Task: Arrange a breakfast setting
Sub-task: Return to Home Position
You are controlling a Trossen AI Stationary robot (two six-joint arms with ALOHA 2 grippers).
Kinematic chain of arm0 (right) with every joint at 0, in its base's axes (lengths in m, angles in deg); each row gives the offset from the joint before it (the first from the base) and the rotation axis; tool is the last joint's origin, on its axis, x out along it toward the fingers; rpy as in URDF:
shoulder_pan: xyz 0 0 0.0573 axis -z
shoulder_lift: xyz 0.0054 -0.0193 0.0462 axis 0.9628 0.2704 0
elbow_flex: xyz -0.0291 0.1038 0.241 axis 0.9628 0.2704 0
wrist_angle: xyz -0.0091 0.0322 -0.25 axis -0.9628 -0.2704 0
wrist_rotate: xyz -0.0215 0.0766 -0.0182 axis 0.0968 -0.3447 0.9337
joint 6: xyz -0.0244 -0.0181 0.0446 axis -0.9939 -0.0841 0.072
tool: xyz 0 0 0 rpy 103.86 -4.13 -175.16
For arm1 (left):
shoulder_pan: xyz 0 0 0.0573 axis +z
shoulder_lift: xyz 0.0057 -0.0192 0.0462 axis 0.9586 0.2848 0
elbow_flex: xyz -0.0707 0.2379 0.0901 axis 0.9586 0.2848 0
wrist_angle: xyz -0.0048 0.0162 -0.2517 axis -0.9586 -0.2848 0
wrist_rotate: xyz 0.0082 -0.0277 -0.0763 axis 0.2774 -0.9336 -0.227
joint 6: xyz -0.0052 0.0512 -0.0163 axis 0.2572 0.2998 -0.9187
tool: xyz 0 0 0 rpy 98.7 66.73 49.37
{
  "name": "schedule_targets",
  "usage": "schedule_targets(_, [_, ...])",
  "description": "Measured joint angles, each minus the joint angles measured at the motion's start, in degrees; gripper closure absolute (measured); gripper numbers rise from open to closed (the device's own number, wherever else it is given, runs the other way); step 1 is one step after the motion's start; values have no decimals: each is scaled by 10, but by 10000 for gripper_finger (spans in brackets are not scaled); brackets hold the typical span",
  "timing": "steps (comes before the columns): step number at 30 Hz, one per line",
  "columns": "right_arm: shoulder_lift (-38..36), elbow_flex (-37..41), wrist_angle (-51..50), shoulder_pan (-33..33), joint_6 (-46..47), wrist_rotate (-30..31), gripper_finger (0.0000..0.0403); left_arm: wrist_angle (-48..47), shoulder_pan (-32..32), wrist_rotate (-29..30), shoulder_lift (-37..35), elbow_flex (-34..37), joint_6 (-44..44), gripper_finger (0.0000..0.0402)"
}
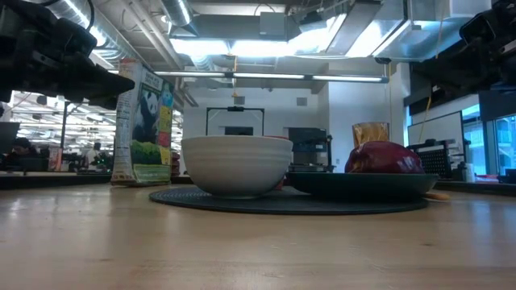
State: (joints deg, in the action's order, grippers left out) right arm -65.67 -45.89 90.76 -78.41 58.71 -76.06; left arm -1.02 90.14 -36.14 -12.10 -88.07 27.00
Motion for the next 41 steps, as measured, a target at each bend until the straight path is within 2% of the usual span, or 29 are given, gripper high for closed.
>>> schedule_targets(41, [0, 0, 0, 0, 0, 0, 402, 0, 0, 0, 0, 0, 0, 401])
